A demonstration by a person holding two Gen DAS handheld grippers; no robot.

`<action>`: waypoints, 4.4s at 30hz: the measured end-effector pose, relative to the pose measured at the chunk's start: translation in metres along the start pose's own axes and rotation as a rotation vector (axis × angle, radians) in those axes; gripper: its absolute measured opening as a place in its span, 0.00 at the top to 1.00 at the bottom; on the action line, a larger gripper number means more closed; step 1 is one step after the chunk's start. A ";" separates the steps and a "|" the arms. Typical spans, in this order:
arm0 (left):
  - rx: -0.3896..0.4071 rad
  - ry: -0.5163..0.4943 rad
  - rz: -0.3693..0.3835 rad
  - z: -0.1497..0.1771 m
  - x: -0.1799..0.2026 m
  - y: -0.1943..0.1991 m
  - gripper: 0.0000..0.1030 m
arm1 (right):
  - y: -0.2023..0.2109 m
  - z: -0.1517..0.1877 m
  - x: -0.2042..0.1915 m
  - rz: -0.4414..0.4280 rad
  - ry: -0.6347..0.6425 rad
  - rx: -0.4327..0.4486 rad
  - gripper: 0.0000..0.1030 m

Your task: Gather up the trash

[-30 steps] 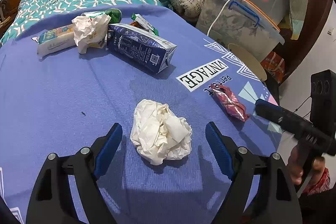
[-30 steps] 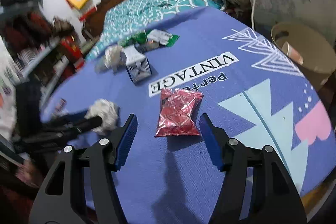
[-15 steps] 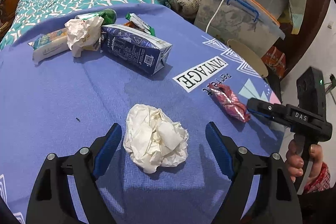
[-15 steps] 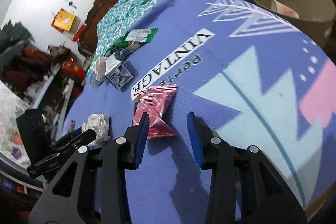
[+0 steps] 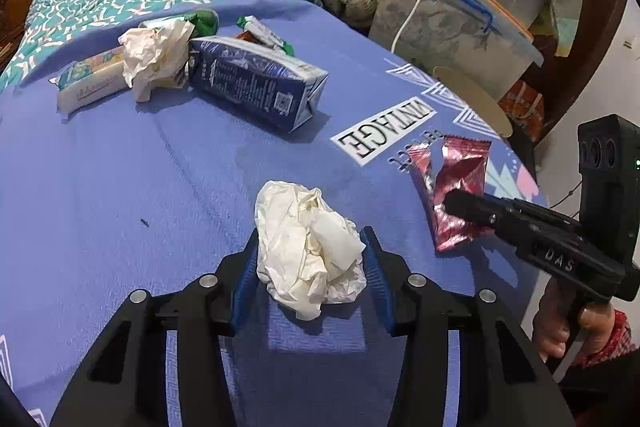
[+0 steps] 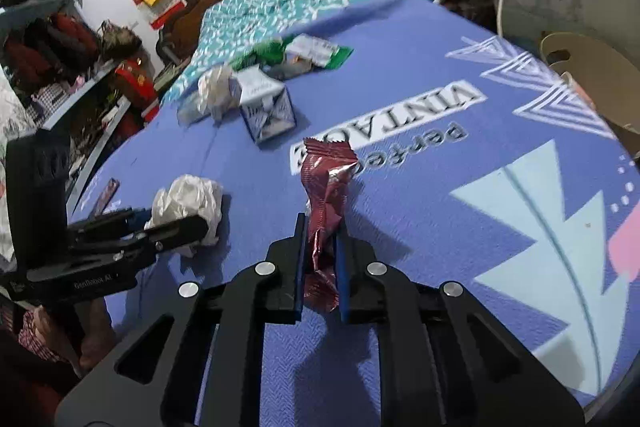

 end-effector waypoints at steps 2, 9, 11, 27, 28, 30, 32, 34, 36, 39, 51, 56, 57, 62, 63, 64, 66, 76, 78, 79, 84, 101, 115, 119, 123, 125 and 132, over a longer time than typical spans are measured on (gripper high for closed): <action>0.014 0.004 0.011 -0.003 0.001 0.005 0.57 | 0.009 -0.007 0.007 0.010 -0.021 0.032 0.87; 0.040 0.007 0.042 -0.014 0.009 0.014 0.56 | 0.037 -0.026 0.029 0.057 -0.056 0.119 0.87; 0.043 -0.003 0.045 -0.016 0.013 0.014 0.56 | 0.042 -0.028 0.035 0.068 -0.063 0.132 0.87; 0.026 -0.029 0.065 -0.022 0.034 0.004 0.56 | 0.049 -0.021 0.049 0.080 -0.091 0.145 0.87; 0.026 -0.029 0.065 -0.022 0.034 0.004 0.56 | 0.049 -0.021 0.049 0.081 -0.091 0.145 0.87; 0.025 -0.029 0.066 -0.022 0.034 0.004 0.56 | 0.049 -0.021 0.049 0.081 -0.091 0.146 0.87; 0.025 -0.029 0.066 -0.022 0.034 0.004 0.56 | 0.049 -0.021 0.049 0.081 -0.091 0.146 0.87; 0.025 -0.028 0.067 -0.022 0.034 0.003 0.56 | 0.049 -0.022 0.050 0.082 -0.092 0.147 0.87; 0.025 -0.028 0.067 -0.022 0.035 0.003 0.56 | 0.051 -0.022 0.050 0.084 -0.092 0.150 0.87; 0.026 -0.029 0.067 -0.022 0.035 0.003 0.56 | 0.053 -0.024 0.052 0.086 -0.092 0.157 0.87; 0.013 -0.085 0.135 -0.056 0.062 -0.013 0.56 | 0.078 -0.047 0.079 0.136 -0.117 0.254 0.87; -0.005 -0.136 0.206 -0.092 0.089 -0.032 0.56 | 0.097 -0.070 0.113 0.207 -0.126 0.321 0.87; -0.007 -0.148 0.214 -0.099 0.095 -0.037 0.56 | 0.100 -0.076 0.123 0.227 -0.132 0.336 0.87; -0.024 -0.203 0.288 -0.152 0.140 -0.078 0.56 | 0.112 -0.098 0.183 0.314 -0.200 0.378 0.87; -0.031 -0.204 0.308 -0.161 0.150 -0.089 0.56 | 0.112 -0.100 0.194 0.326 -0.212 0.375 0.87; -0.037 -0.207 0.322 -0.168 0.158 -0.098 0.56 | 0.110 -0.102 0.205 0.337 -0.222 0.368 0.87; -0.060 -0.222 0.354 -0.181 0.182 -0.123 0.56 | 0.101 -0.102 0.222 0.353 -0.232 0.346 0.87; -0.191 -0.295 0.400 -0.189 0.265 -0.229 0.25 | 0.054 -0.102 0.281 0.304 -0.368 0.239 0.83; -0.189 -0.294 0.358 -0.187 0.270 -0.242 0.20 | 0.053 -0.100 0.288 0.285 -0.400 0.240 0.78; -0.194 -0.291 0.352 -0.187 0.271 -0.246 0.20 | 0.052 -0.100 0.289 0.280 -0.408 0.243 0.74; -0.167 -0.239 0.354 -0.189 0.257 -0.226 0.20 | 0.063 -0.102 0.287 0.308 -0.390 0.292 0.29; 0.000 -0.108 0.223 -0.098 0.091 -0.036 0.21 | 0.044 -0.115 0.113 0.045 -0.202 0.251 0.36; 0.071 0.404 -0.026 -0.137 -0.151 -0.020 0.21 | -0.096 -0.085 -0.065 -0.085 0.200 -0.014 0.19; 0.019 0.439 -0.032 -0.141 -0.165 -0.048 0.43 | -0.125 -0.077 -0.072 -0.057 0.259 -0.062 0.18; -0.031 0.445 -0.004 -0.130 -0.157 -0.053 0.89 | -0.132 -0.068 -0.071 -0.071 0.244 -0.109 0.48; -0.010 0.425 0.011 -0.123 -0.149 -0.041 0.90 | -0.113 -0.067 -0.071 -0.087 0.238 -0.080 0.49; 0.009 0.388 0.083 -0.075 -0.116 0.008 0.90 | -0.021 -0.035 -0.046 -0.007 0.220 0.025 0.49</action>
Point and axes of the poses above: each gripper's, at about its wrist camera, not at the fingertips, and y roughly against the way its jaws point, x to its right, z to its underside, the point moved 1 cm from there along -y, roughly the way its jaws point, and after that the axes turned 9 degrees about x, right-handed, at the moved point
